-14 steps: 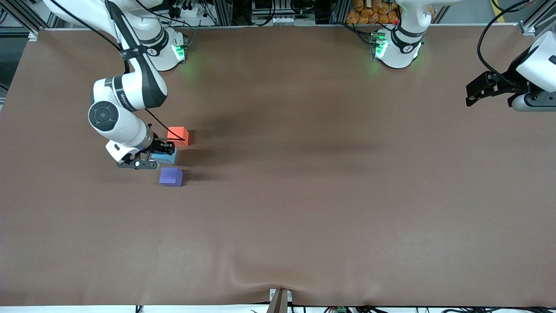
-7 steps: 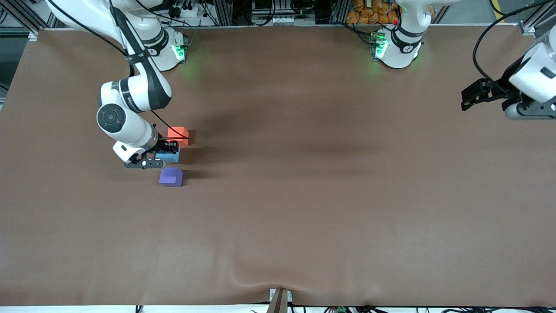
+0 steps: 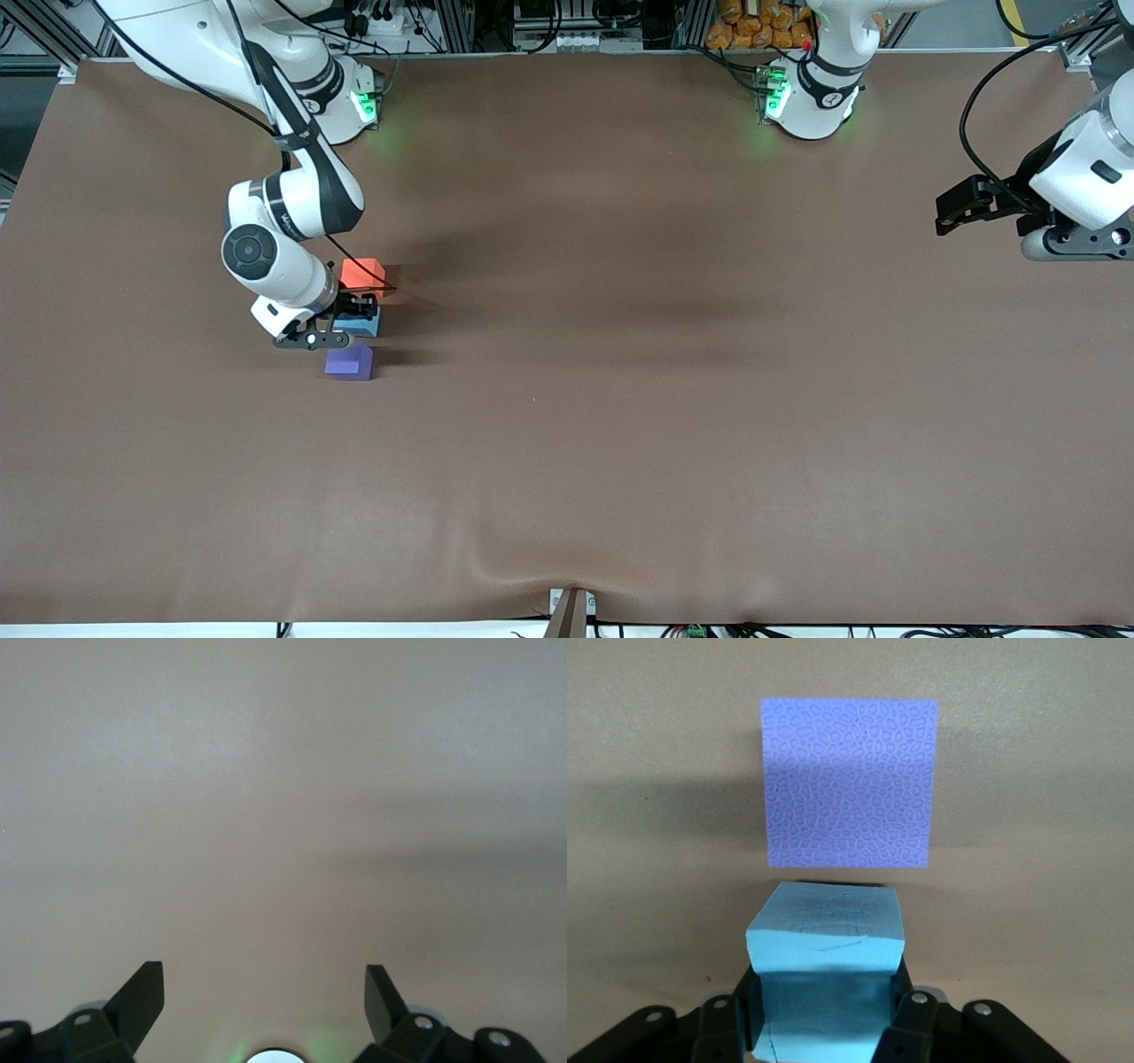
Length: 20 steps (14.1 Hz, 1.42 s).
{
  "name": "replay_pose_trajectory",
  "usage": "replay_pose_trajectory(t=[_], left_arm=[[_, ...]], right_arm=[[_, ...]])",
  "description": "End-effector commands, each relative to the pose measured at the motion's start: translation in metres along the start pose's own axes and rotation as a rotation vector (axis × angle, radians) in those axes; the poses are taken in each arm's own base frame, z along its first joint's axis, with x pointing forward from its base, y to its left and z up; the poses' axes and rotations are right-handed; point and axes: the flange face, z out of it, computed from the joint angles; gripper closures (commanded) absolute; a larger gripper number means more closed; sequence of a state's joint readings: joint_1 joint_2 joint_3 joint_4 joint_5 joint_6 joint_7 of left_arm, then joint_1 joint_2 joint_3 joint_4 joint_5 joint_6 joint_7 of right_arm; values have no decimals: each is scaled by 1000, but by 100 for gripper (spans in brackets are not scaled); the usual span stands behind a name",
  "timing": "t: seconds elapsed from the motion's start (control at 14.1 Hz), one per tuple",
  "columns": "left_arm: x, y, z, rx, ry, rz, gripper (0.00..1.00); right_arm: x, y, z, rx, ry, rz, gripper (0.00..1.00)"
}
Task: Place blue block between orange and purple blocks
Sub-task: 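Lower the light-blue cube between the orange and purple cubes, open the right gripper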
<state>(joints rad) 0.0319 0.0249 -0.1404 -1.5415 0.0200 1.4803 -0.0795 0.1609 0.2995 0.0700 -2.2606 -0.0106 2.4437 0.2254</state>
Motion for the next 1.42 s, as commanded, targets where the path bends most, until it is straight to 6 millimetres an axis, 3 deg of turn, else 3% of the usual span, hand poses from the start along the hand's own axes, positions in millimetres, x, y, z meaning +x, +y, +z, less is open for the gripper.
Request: replay_pose_trajectory(t=[0.0, 0.28, 0.42, 0.5, 0.57, 0.71, 0.92, 1.06, 1.2, 1.35], left_arm=[[0, 0, -7, -18, 3, -12, 0], [-1, 2, -8, -9, 7, -7, 0], [1, 5, -9, -8, 21, -1, 0], [0, 4, -10, -7, 23, -3, 0], [0, 1, -11, -8, 24, -7, 0], [1, 1, -10, -7, 23, -8, 0], [-1, 2, -12, -6, 24, -6, 0], [-1, 1, -12, -5, 26, -8, 0], [0, 0, -12, -4, 26, -9, 0], [2, 0, -8, -6, 18, -9, 0]], right_arm=[[-3, 1, 5, 18, 17, -15, 100], [-2, 2, 20, 19, 14, -36, 100], [-2, 2, 21, 19, 11, -36, 93], [-1, 4, 21, 19, 9, -33, 52], [-1, 6, 21, 18, 3, -30, 1], [0, 1, 2, 15, -11, -33, 0], [27, -1, -70, 39, -79, -3, 0], [55, 3, -148, 85, -122, 29, 0], [76, 28, -232, 105, -100, 54, 0], [89, 60, -290, 126, -41, 88, 0]])
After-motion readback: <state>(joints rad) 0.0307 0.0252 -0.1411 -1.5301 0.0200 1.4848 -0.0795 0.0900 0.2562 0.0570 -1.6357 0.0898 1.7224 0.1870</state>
